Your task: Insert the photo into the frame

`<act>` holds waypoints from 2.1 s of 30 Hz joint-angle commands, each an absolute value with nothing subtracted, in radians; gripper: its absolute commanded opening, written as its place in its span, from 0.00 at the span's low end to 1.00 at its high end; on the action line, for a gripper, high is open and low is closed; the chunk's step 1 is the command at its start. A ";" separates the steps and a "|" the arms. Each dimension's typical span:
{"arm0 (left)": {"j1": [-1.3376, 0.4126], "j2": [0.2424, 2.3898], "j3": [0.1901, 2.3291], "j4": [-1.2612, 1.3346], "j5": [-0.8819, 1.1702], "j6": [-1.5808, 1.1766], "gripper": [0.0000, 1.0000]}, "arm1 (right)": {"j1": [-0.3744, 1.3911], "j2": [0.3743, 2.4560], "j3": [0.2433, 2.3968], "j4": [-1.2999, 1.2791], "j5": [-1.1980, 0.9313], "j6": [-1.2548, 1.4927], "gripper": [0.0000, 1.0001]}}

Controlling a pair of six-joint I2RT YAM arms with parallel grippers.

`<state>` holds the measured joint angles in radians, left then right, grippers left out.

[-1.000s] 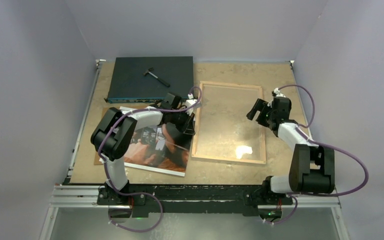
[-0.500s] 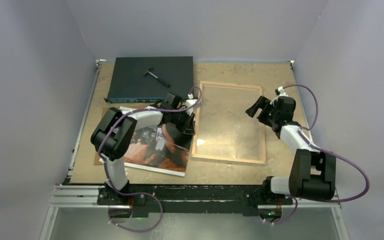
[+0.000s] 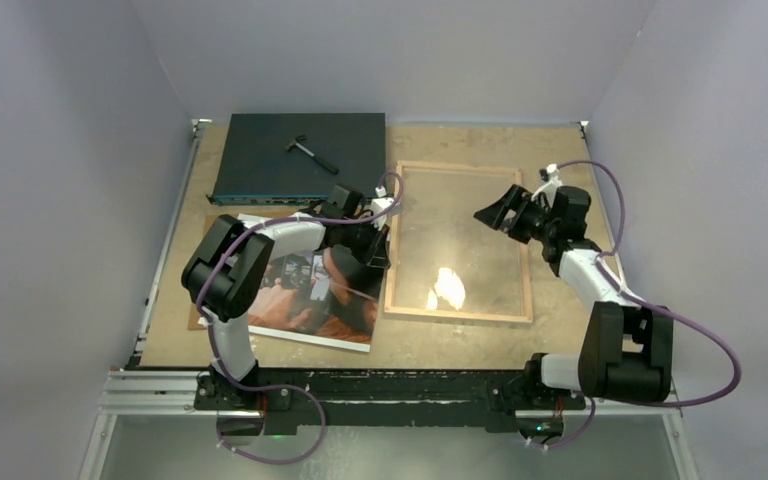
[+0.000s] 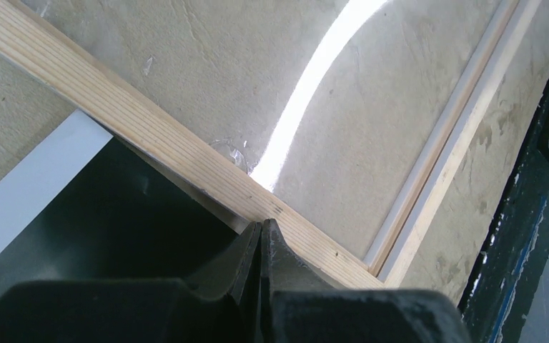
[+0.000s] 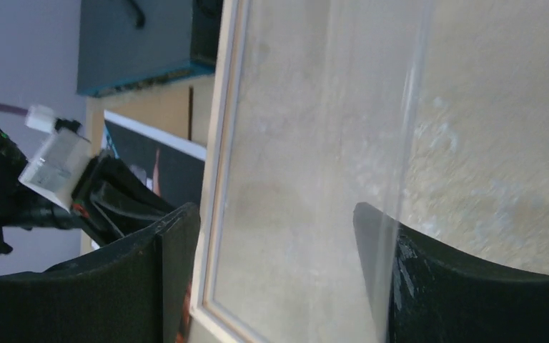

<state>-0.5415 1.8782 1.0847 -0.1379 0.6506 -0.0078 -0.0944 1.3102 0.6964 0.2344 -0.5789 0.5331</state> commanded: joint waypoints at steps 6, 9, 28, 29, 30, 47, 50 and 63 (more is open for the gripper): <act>-0.552 1.895 1.078 -0.095 0.603 0.006 0.00 | -0.023 1.340 0.639 0.055 -0.731 0.566 0.81; -0.552 1.896 1.082 -0.097 0.604 0.008 0.00 | -0.025 1.332 0.653 0.047 -0.726 0.564 0.80; -0.546 1.854 1.124 -0.164 0.600 -0.009 0.00 | -0.034 1.287 0.848 -0.016 -0.821 0.601 0.00; -0.541 1.845 1.134 -0.176 0.607 -0.009 0.00 | -0.034 1.277 0.867 -0.029 -0.820 0.604 0.00; -0.532 1.839 1.147 -0.193 0.620 -0.012 0.00 | -0.034 1.267 0.889 -0.036 -0.816 0.605 0.00; -0.402 1.615 1.751 -0.810 0.619 0.503 0.46 | 0.021 1.264 1.157 -0.043 -0.900 0.413 0.00; -0.402 1.616 1.916 -0.948 0.590 0.626 0.49 | 0.146 1.327 1.284 -0.179 -0.816 0.280 0.00; -0.424 1.345 1.909 -1.000 0.649 1.092 0.94 | 0.439 1.466 1.590 -0.454 -0.643 -0.054 0.00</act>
<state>-0.4061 1.4296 1.9232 -1.0267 0.6178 0.9459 0.3843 1.4868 1.5082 -0.4034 -0.7132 0.0761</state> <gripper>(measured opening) 0.907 0.005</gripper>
